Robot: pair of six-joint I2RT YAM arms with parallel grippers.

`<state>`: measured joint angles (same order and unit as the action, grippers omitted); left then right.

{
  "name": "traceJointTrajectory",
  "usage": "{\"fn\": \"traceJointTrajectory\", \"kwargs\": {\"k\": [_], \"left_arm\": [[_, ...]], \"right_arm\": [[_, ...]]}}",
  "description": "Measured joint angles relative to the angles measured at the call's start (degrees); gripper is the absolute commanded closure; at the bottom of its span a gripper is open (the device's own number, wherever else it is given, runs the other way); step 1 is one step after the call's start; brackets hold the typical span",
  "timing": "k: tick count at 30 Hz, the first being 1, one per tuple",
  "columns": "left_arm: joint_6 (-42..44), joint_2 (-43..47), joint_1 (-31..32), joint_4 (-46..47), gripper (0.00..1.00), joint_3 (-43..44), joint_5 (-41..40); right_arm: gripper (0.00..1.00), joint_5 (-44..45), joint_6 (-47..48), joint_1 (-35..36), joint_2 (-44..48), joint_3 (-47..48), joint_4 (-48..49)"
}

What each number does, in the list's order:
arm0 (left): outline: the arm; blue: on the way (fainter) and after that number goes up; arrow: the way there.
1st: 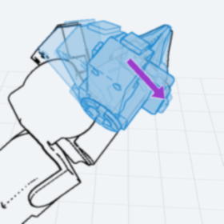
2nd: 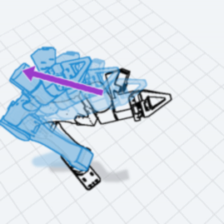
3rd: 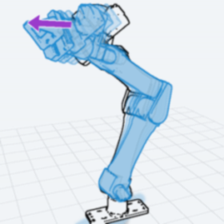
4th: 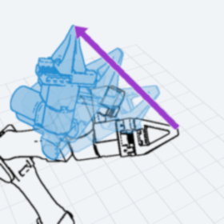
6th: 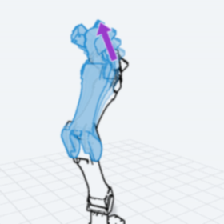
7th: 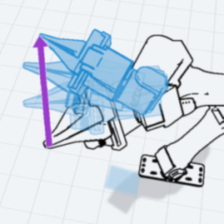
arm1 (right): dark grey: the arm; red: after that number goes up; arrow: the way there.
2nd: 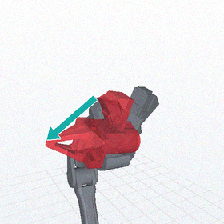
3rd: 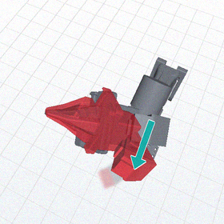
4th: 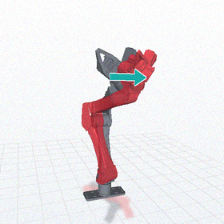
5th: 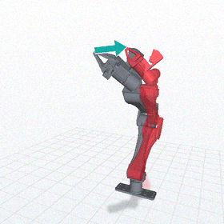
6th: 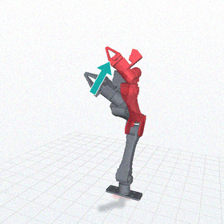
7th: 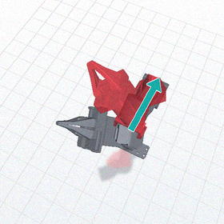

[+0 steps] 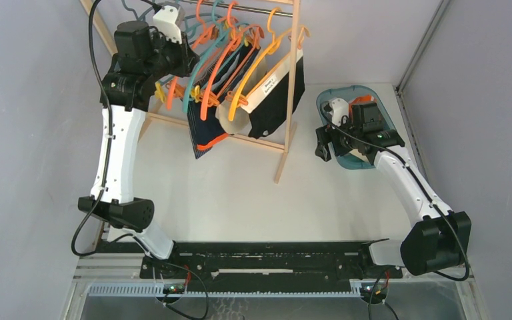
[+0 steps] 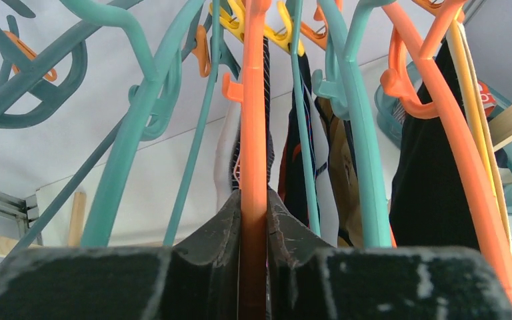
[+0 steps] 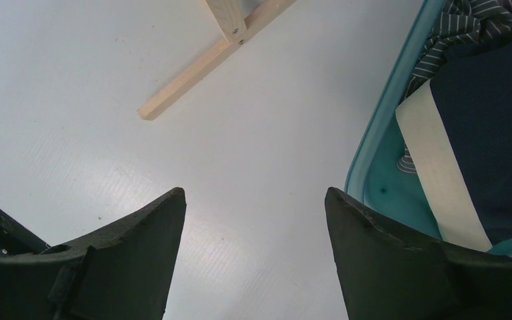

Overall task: Remove the underwear clipped to the hanger
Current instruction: Pick up the hanger from the clothesline.

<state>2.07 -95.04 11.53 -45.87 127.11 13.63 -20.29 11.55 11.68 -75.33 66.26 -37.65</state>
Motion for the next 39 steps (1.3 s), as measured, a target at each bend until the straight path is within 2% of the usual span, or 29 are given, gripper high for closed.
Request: {"fn": "traceJointTrajectory", "kwargs": {"k": [7, 17, 19, 25, 32, 39], "left_arm": [[0.0, 0.9, 0.1, 0.5, 1.00, -0.3, -0.6], [-0.2, 6.6, 0.2, 9.2, 1.00, -9.6, -1.6], [-0.3, 7.7, 0.2, 13.6, 1.00, -13.4, -1.7], [-1.0, 14.2, 0.2, 33.9, 1.00, -32.3, -2.0], [-1.1, 15.0, 0.2, 40.0, 1.00, -34.2, -2.4], [-1.2, 16.2, 0.2, 43.4, 1.00, -36.0, 0.7]], "right_arm": [[0.24, 0.5, 0.2, 0.5, 0.0, 0.0, 0.0], [0.24, 1.0, 0.7, 0.8, 0.0, 0.0, 0.0], [0.25, 1.2, 0.7, 0.8, 0.0, 0.0, 0.0], [0.25, 1.3, 1.1, 0.9, 0.0, 0.0, 0.0], [0.25, 1.4, 1.2, 1.2, 0.0, 0.0, 0.0], [0.25, 1.8, 1.3, 1.4, -0.1, 0.0, -0.1]]}}
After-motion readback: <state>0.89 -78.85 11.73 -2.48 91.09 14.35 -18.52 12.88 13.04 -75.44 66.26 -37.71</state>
